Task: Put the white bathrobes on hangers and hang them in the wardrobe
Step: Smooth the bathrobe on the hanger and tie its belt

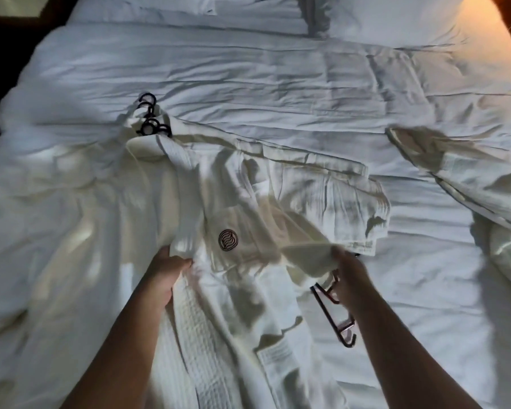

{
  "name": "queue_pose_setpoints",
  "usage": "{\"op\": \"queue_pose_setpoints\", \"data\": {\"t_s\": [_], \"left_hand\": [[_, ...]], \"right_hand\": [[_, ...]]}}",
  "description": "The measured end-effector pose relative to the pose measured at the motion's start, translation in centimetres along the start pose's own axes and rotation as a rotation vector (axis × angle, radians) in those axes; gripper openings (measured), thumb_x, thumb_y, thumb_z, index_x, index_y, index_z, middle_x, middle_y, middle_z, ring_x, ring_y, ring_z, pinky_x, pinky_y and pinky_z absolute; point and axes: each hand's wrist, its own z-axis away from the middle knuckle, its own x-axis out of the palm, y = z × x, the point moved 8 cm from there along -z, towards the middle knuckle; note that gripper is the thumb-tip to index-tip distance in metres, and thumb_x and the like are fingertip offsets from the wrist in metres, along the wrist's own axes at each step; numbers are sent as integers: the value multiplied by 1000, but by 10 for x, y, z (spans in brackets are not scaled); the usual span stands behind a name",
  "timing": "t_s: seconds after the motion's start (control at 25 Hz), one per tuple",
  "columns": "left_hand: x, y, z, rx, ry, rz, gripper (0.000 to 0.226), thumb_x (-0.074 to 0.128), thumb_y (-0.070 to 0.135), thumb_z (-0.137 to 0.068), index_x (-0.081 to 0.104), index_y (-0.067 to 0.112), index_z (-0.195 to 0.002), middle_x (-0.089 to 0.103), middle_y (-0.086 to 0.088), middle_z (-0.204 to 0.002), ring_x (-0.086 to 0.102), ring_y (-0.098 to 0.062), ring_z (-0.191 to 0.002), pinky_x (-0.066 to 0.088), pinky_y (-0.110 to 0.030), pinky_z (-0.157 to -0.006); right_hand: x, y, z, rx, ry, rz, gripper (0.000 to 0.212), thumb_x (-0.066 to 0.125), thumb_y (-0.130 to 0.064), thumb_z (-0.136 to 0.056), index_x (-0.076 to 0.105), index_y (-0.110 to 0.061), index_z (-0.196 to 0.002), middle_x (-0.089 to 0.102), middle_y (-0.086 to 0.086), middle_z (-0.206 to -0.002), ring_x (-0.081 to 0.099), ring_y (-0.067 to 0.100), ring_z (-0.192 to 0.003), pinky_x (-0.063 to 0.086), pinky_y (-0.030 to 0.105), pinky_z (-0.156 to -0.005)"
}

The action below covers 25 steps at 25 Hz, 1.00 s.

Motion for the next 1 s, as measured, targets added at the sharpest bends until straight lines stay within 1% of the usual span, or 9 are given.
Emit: {"op": "queue_pose_setpoints", "data": {"t_s": [0.08,0.16,0.24,0.32,0.44,0.6,0.72,0.88,1.0], "left_hand": [[-11,25,-2,63,263,-403,69,67,11,-65,57,16,-133,70,-15,-116,70,-30,-93,59,-42,-83],[3,59,9,243,436,-563,75,70,9,-72,47,17,-144,59,-16,-126,61,-36,-110,52,-45,-98],[38,94,15,581,439,-664,65,65,9,-75,55,10,-140,59,-21,-123,58,-40,-114,49,-45,-100],[74,102,5,742,325,-799,60,59,17,-75,61,9,-134,61,-18,-126,58,-40,-118,50,-46,-100],[107,95,-30,579,175,-992,63,60,36,-87,49,22,-148,42,-9,-155,40,-35,-141,45,-49,-108],[122,70,-68,293,27,-1261,98,66,63,-82,7,46,-158,3,2,-170,15,-40,-152,31,-52,-118],[129,65,-86,195,-18,-1312,107,68,63,-77,-5,53,-155,-7,4,-170,12,-45,-151,29,-55,-120],[131,66,-93,173,-74,-1336,113,67,68,-76,-13,54,-154,-14,5,-170,9,-48,-152,24,-54,-122],[132,62,-90,201,-59,-1355,110,61,74,-78,-16,55,-153,-16,6,-170,5,-48,-152,24,-57,-120]], "right_hand": [[-18,-67,-10,-302,80,44,23,46,-36,-106,55,-15,-101,61,10,-100,63,29,-87,57,45,-72],[-37,-125,-19,-479,181,129,20,47,-37,-105,54,-18,-103,58,4,-91,60,25,-80,56,44,-67],[-59,-170,-28,-638,355,316,13,51,-27,-100,60,-18,-100,58,3,-81,54,23,-74,46,37,-68],[-77,-181,-46,-649,434,447,20,50,-16,-97,67,-16,-108,63,7,-86,53,25,-74,43,32,-66],[-93,-150,-87,-411,289,620,39,50,-1,-91,69,-16,-122,66,11,-83,54,26,-59,46,27,-45],[-106,-106,-114,-5,205,563,24,64,-9,-89,67,-18,-111,67,10,-92,58,26,-78,48,36,-74],[-91,-118,-125,-97,168,641,14,70,-20,-92,67,-12,-103,68,11,-92,61,27,-76,49,33,-65],[-109,-185,-124,-489,486,780,9,60,-16,-91,61,-9,-96,62,16,-83,56,35,-81,45,40,-75],[-118,-183,-144,-355,458,923,24,59,-18,-85,60,-16,-109,65,16,-90,63,40,-96,51,43,-84]]}}
